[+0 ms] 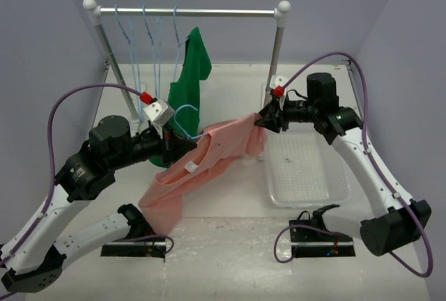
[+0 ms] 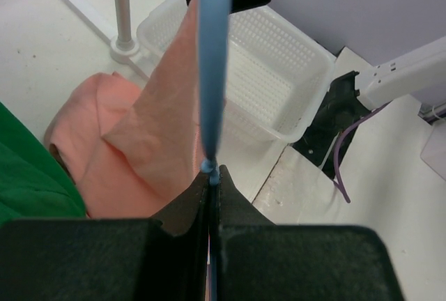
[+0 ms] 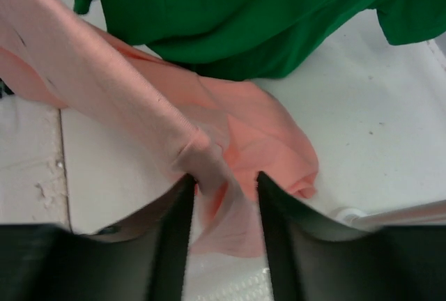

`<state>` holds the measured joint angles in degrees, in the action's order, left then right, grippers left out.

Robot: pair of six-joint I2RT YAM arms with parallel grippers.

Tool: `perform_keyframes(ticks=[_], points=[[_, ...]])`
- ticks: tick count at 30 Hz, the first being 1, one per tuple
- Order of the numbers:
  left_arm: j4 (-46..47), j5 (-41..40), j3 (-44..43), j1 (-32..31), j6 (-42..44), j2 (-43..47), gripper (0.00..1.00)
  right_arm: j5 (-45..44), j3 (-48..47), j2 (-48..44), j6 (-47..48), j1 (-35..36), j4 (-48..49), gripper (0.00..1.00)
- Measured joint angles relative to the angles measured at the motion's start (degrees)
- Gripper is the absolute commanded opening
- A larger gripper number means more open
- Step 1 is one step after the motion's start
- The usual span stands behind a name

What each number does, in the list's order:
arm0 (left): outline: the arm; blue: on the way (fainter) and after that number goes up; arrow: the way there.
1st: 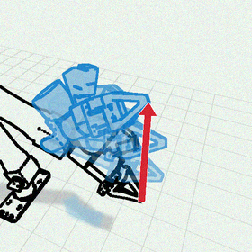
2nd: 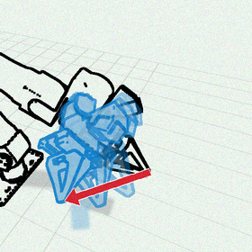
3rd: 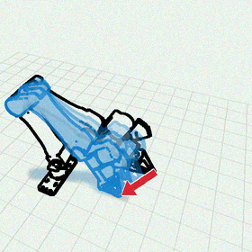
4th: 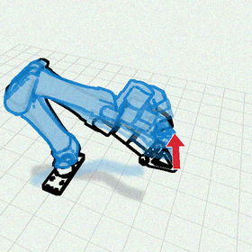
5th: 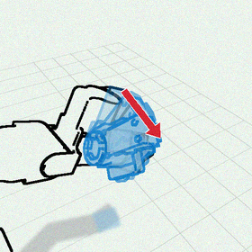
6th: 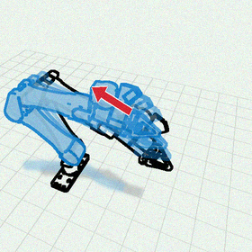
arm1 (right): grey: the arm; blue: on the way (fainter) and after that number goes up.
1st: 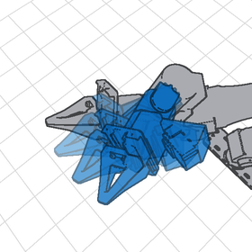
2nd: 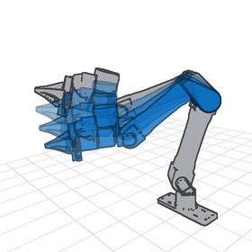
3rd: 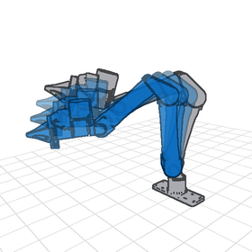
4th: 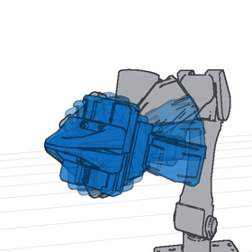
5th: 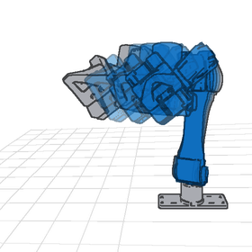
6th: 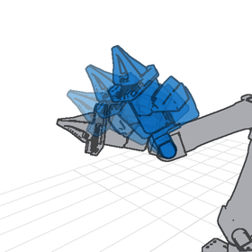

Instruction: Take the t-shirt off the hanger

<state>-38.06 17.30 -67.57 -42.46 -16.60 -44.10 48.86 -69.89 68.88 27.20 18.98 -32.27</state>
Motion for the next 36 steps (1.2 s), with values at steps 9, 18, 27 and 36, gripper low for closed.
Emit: perform_keyframes(ticks=[9,18,27,36], points=[[0.2,-0.7,0.1,0.0,1.2,0.5,0.0,-12.7,4.7,-1.6,-7.6,0.4,10.8,0.0],[0.5,-2.9,0.9,0.0,1.4,4.1,0.0,-30.9,7.1,-2.4,-23.7,-8.9,20.6,0.0],[2.5,-4.0,3.3,0.0,2.9,6.4,0.0,-34.1,3.7,3.1,-34.3,-11.7,18.9,0.0],[17.0,-5.4,11.6,0.0,0.5,10.3,0.0,-23.5,12.6,-10.1,-25.5,-4.6,20.9,0.0]])
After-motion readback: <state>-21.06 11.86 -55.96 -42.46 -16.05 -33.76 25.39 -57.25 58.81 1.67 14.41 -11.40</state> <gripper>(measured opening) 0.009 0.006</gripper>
